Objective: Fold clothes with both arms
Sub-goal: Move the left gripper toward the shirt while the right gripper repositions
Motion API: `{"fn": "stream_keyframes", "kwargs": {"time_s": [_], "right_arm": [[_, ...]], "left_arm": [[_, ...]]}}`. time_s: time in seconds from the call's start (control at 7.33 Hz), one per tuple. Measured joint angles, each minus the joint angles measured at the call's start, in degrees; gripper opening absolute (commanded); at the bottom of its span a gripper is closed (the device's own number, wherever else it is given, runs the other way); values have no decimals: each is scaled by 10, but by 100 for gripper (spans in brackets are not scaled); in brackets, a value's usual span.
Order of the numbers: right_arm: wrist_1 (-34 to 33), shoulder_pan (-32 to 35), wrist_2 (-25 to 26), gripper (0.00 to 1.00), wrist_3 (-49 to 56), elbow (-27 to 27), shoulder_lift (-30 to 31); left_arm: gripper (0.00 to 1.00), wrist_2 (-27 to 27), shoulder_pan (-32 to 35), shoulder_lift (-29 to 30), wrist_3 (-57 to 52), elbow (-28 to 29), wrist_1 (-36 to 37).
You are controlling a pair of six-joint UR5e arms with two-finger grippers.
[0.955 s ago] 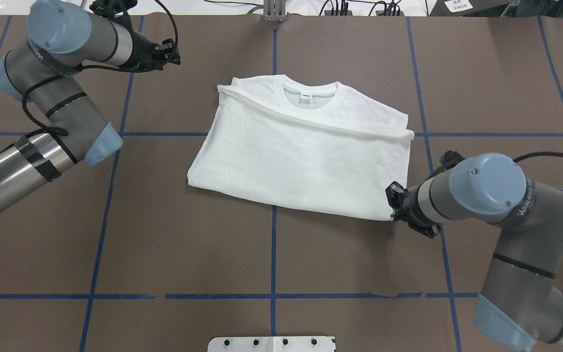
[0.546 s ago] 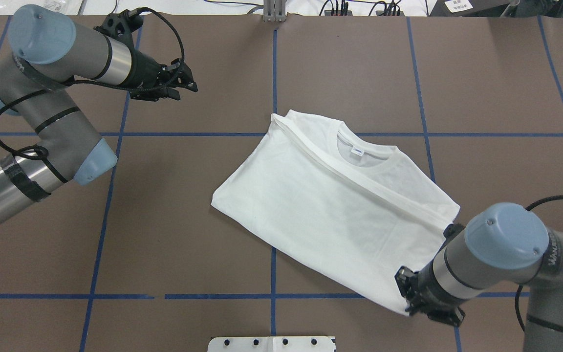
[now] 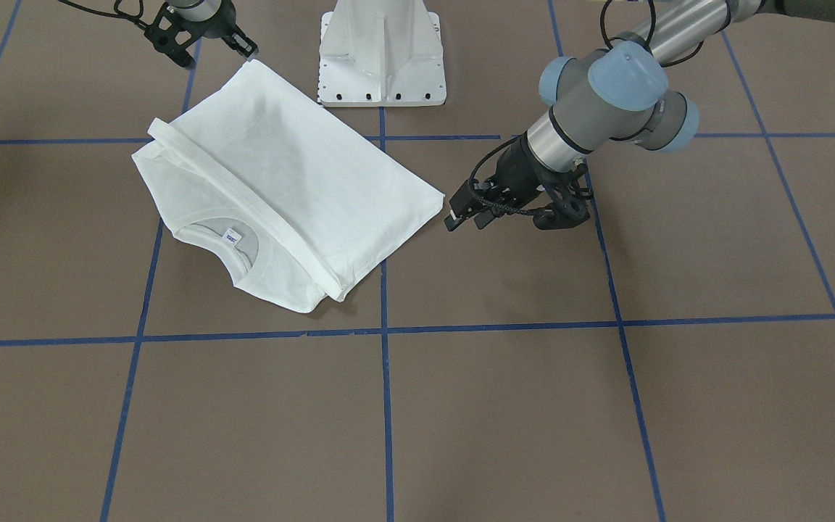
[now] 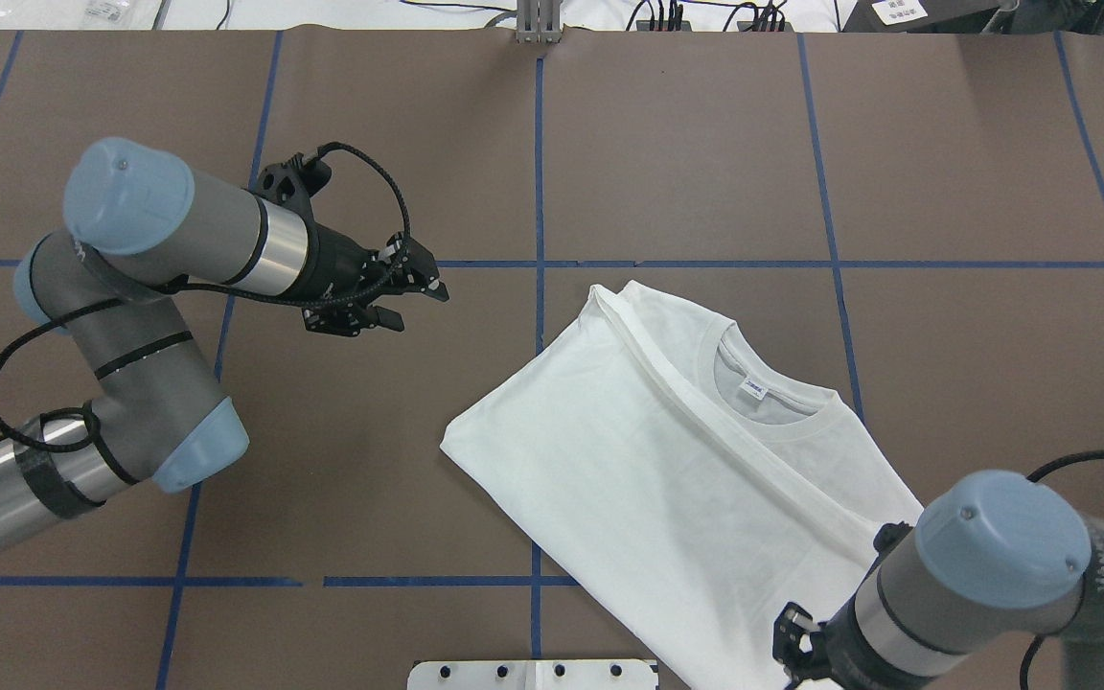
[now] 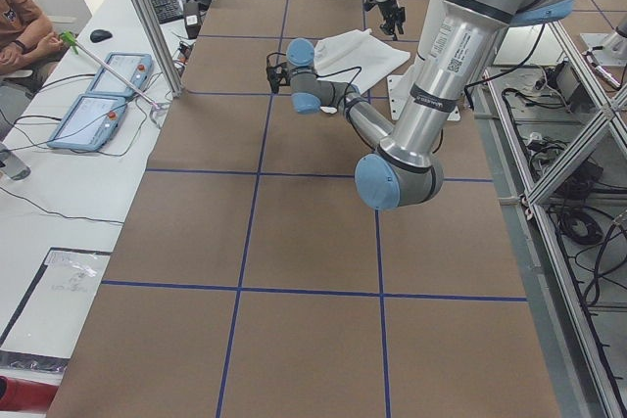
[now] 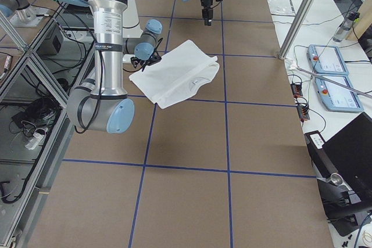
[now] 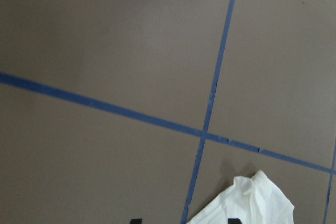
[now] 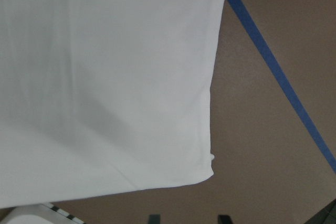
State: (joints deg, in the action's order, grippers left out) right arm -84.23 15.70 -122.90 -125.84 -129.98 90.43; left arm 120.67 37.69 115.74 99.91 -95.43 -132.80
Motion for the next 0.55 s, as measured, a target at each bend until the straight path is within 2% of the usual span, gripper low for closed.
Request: {"fn": "stream_keyframes", "kwargs": {"time_s": [0.27, 0.55], "right_arm": [[1, 156, 0, 100, 64, 42, -59], [2, 272, 2, 100, 194, 115, -109]], "left_arm": [[80, -26, -59, -32, 47, -12, 1], [78, -49, -112, -33, 74, -5, 1]]}}
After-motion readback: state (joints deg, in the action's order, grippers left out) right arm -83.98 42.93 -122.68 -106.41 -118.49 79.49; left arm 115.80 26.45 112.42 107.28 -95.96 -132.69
